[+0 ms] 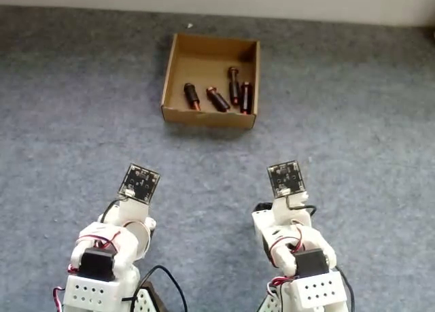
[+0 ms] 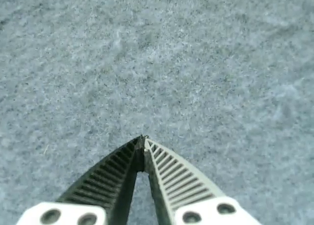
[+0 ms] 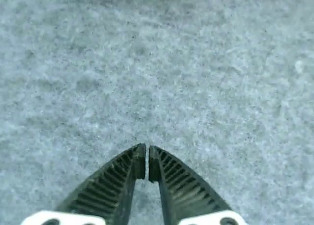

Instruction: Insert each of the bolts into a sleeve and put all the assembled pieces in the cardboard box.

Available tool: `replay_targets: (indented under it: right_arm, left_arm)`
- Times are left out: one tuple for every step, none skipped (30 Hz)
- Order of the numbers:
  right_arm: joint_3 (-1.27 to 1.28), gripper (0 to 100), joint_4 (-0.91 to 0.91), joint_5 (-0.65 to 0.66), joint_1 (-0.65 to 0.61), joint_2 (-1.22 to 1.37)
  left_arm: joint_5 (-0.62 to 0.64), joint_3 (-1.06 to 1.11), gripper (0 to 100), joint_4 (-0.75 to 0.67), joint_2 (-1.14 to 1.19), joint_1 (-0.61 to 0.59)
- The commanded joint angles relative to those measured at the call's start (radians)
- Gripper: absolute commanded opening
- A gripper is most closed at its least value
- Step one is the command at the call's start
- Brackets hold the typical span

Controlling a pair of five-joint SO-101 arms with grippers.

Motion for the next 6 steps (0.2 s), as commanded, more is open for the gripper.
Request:
replay_targets:
  right_arm:
    - [0.143, 0.8, 0.004, 0.008, 0.012, -0.008]
    - [0.143, 0.8, 0.004, 0.008, 0.012, -0.008]
    - [0.143, 0.8, 0.004, 0.008, 0.012, -0.008]
    - [0.143, 0.8, 0.004, 0.008, 0.012, -0.008]
    - [0.143, 0.8, 0.004, 0.008, 0.012, -0.008]
    - [0.143, 0.8, 0.004, 0.008, 0.012, -0.008]
  left_arm:
    - [-0.011, 0.019, 1, 0.005, -0.002, -0.012]
    - [-0.011, 0.019, 1, 0.005, -0.002, -0.012]
    - [-0.011, 0.019, 1, 0.005, -0.002, -0.012]
    - [-0.011, 0.019, 1, 0.005, -0.002, -0.012]
    - [-0.011, 0.019, 1, 0.005, -0.002, -0.012]
    - [-0.011, 0.019, 1, 0.005, -0.002, -0.012]
